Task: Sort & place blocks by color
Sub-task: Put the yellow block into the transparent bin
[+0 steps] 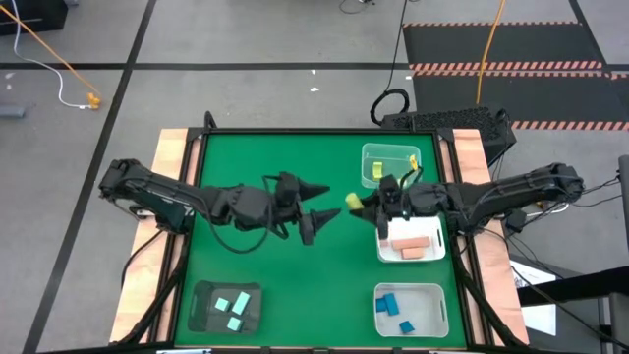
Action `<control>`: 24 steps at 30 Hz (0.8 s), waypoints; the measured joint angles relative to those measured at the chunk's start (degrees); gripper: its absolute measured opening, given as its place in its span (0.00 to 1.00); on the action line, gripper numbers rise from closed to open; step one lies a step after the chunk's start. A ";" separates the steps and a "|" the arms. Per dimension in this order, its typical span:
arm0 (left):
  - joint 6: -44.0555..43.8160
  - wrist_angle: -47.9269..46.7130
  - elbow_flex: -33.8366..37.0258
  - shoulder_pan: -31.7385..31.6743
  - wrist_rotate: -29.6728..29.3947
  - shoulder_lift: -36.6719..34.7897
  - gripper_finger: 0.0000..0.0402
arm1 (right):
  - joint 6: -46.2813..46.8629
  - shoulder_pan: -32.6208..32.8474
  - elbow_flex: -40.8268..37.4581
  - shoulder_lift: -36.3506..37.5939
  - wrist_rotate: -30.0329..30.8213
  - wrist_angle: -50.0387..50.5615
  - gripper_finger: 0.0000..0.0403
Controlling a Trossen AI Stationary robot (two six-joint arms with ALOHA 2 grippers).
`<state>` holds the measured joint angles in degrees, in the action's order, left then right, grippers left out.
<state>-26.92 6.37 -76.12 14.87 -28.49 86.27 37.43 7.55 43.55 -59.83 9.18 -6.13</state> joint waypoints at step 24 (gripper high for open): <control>37.00 -26.36 -0.04 -5.26 -5.97 -27.51 0.82 | -2.48 -32.49 0.02 2.01 -1.89 32.61 0.28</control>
<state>10.08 -19.99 -76.16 9.61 -34.46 58.76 34.95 -24.94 43.57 -57.82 7.29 26.48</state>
